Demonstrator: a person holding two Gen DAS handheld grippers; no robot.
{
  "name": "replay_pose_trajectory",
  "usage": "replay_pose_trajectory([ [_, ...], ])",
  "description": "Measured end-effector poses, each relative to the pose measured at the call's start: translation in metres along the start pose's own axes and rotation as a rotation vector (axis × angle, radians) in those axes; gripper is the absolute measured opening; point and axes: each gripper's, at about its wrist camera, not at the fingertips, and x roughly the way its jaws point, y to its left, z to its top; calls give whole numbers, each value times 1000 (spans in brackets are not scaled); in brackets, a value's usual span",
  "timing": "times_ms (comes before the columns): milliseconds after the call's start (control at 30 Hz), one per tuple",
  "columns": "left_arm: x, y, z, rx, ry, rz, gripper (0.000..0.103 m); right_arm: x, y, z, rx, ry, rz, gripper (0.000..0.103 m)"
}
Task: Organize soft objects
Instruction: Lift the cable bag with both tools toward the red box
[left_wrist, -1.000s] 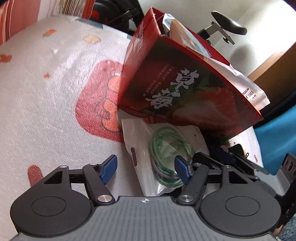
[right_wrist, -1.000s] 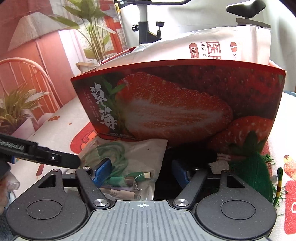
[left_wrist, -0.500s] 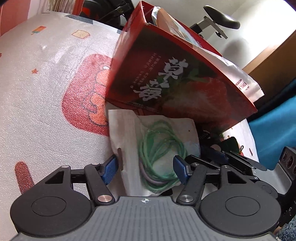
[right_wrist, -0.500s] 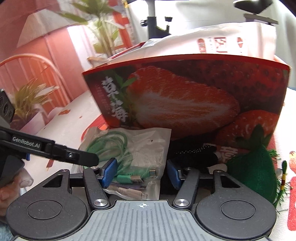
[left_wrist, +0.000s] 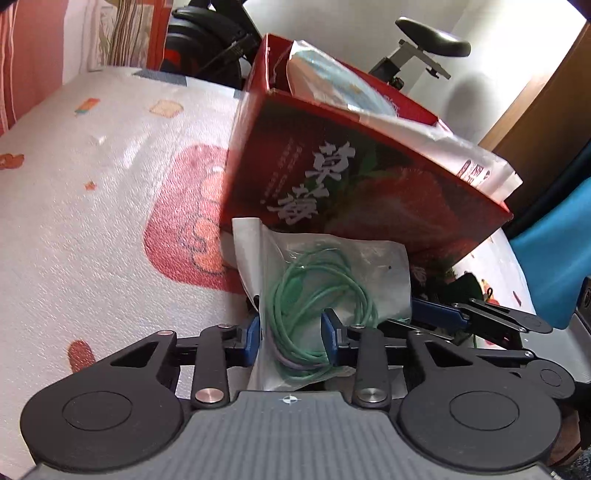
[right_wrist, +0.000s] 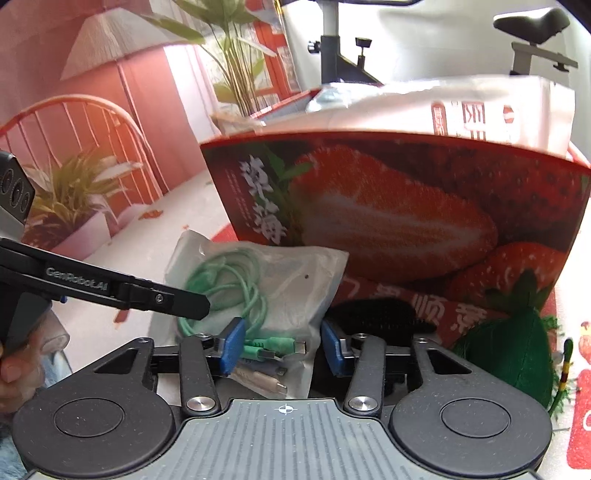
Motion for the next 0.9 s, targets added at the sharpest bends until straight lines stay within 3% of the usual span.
replay_pose_trajectory([
  [600,-47,-12,21,39,-157,-83,36,-48,21,48,-103,-151,-30,32],
  [900,-73,-30,78,108,-261,-110,36,-62,17,108,-105,-216,-52,32],
])
